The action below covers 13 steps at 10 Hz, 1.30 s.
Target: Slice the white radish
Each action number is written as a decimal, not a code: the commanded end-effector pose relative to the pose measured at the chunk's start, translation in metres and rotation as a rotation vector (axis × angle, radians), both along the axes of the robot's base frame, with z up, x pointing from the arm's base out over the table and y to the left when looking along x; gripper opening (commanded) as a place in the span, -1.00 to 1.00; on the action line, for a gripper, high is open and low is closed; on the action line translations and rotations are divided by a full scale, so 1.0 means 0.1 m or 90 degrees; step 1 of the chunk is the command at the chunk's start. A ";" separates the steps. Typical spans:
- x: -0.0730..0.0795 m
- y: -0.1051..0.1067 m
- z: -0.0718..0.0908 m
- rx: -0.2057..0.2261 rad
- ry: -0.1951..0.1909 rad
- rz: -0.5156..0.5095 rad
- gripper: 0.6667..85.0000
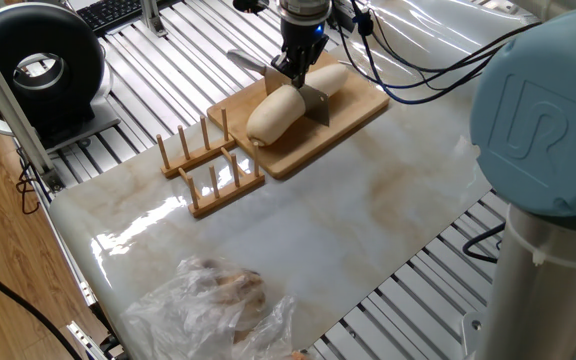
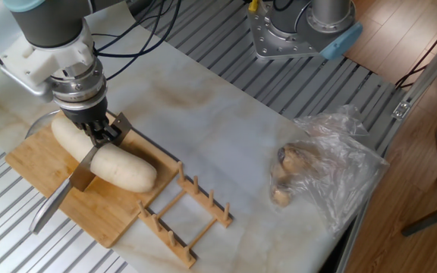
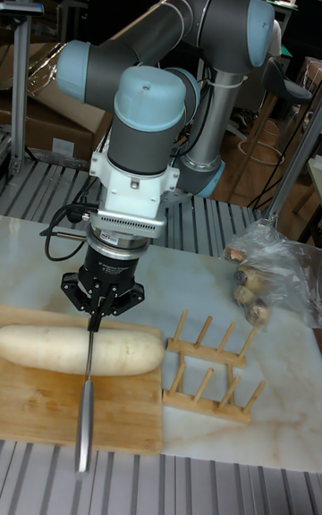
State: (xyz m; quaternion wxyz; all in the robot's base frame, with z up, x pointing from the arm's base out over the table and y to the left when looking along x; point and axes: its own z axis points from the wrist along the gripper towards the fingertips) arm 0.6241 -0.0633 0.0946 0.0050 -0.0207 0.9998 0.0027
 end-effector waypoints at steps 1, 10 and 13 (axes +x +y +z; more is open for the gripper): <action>-0.04 0.04 -0.01 0.011 0.005 -0.009 -0.98; -0.10 0.07 -0.05 0.022 0.013 -0.016 -0.98; -0.10 0.06 -0.07 0.021 0.012 -0.016 -0.98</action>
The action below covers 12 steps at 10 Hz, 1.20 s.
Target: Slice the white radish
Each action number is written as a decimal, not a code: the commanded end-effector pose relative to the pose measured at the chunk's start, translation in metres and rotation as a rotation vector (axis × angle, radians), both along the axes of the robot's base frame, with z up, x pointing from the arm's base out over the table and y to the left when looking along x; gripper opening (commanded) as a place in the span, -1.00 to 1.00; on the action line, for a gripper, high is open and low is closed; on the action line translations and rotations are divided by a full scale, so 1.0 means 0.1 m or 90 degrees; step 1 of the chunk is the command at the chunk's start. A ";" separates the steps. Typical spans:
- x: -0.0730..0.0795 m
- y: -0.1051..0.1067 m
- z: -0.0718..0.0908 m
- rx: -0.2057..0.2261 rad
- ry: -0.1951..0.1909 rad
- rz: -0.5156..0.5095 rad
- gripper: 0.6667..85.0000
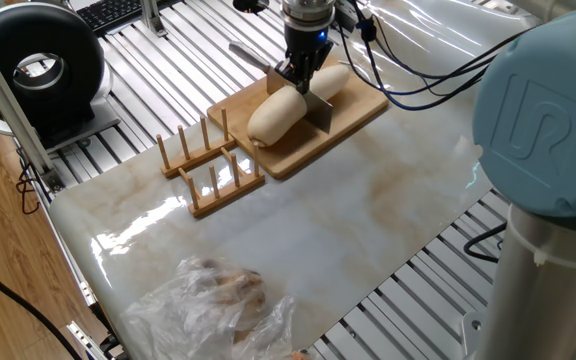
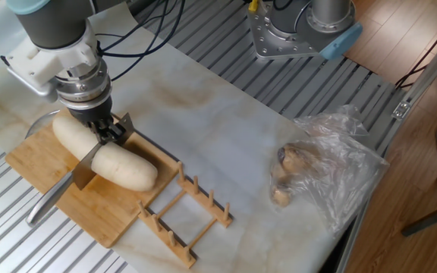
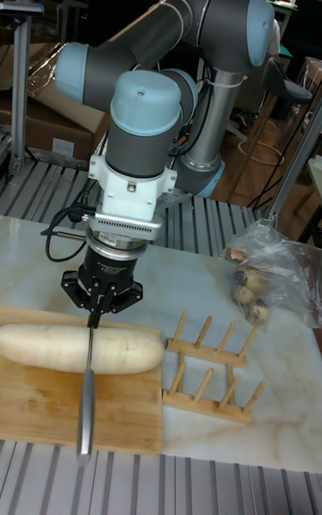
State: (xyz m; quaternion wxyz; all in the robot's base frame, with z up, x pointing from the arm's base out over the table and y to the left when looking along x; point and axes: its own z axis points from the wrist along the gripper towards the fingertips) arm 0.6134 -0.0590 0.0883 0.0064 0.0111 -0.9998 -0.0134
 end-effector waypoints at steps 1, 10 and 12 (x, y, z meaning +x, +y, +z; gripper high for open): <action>0.01 0.01 0.00 0.007 -0.003 -0.004 -0.98; 0.12 -0.04 0.08 0.005 -0.002 0.011 -0.86; 0.19 -0.03 0.04 0.007 -0.014 0.015 -0.82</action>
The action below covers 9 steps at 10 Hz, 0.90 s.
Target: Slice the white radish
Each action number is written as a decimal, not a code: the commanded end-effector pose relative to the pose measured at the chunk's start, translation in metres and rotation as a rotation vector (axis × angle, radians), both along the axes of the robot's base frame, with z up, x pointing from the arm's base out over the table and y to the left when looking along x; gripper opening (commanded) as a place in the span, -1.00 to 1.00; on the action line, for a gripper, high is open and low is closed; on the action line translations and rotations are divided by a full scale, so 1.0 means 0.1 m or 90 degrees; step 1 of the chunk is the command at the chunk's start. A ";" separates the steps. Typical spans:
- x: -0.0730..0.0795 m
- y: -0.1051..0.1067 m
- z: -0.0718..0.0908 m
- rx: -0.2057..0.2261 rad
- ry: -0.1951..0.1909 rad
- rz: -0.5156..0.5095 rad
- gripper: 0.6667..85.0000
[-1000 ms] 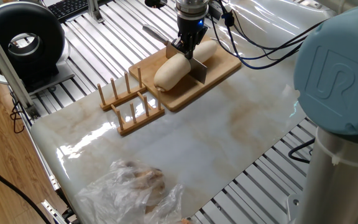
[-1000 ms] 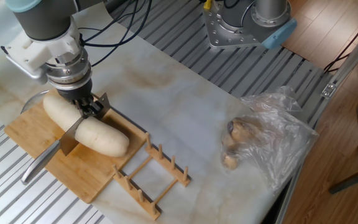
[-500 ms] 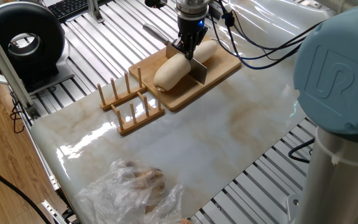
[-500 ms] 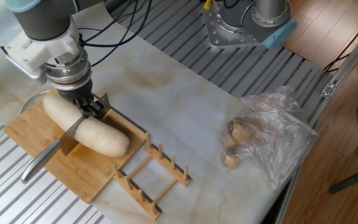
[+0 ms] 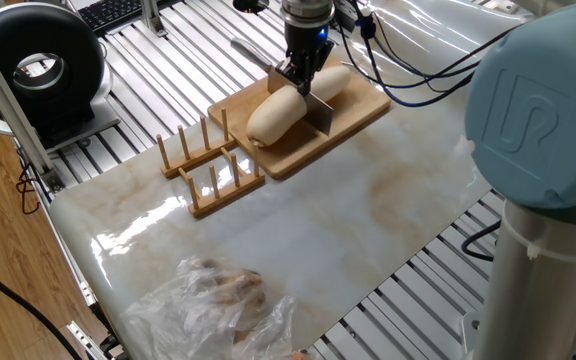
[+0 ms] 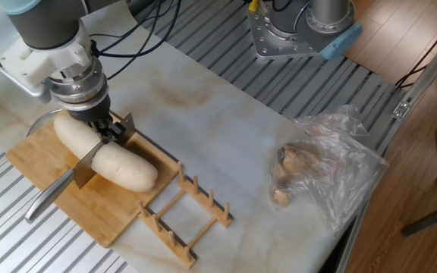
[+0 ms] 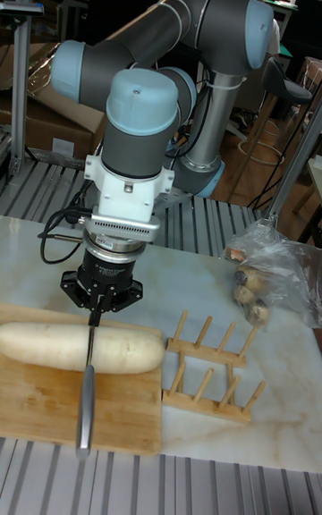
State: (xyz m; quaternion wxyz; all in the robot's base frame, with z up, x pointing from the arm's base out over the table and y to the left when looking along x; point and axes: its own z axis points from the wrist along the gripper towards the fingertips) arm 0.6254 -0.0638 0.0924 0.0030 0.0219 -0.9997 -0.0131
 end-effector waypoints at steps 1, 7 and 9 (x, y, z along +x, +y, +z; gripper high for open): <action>0.07 0.01 -0.01 0.007 -0.012 0.004 -0.81; 0.07 0.04 -0.06 -0.002 -0.013 -0.021 -0.98; 0.06 0.04 -0.07 -0.001 -0.016 -0.022 -0.98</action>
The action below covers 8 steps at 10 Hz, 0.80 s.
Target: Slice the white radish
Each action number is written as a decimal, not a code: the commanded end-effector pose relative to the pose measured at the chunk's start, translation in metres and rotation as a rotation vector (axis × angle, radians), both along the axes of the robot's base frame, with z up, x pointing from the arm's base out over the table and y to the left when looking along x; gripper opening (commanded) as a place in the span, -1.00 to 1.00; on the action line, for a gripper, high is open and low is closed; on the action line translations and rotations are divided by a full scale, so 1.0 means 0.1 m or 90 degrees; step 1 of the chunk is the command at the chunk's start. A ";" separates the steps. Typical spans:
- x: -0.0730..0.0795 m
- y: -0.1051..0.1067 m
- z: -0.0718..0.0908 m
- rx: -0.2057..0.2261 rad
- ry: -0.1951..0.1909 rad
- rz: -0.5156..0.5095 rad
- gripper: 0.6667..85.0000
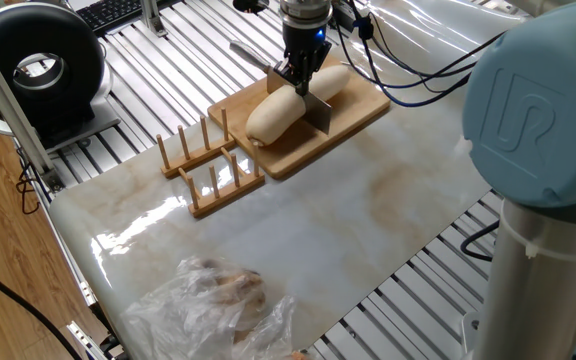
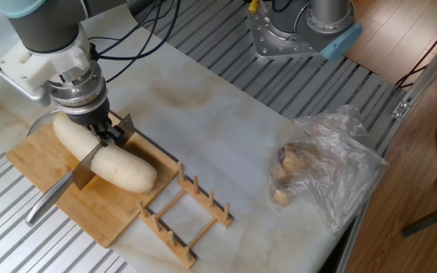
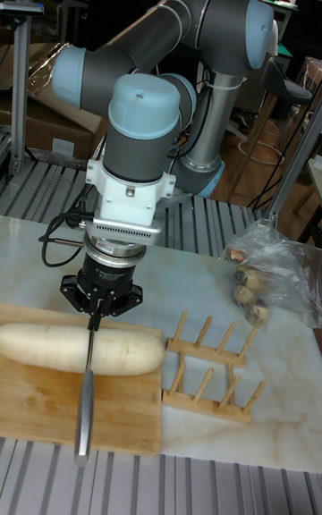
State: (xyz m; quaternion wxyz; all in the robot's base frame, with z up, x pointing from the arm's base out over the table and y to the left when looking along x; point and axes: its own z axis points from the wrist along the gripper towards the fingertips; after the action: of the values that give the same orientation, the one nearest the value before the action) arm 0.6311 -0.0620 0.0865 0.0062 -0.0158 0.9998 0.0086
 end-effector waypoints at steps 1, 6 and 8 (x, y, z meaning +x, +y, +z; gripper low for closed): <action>0.00 0.02 0.00 0.004 -0.004 -0.014 -0.98; -0.04 0.06 -0.03 0.016 -0.001 -0.012 -0.98; -0.05 0.04 -0.04 0.014 -0.001 -0.010 -0.98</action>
State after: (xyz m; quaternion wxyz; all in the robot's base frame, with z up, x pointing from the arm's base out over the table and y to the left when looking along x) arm 0.6265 -0.0594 0.0828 0.0061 -0.0098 0.9998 0.0130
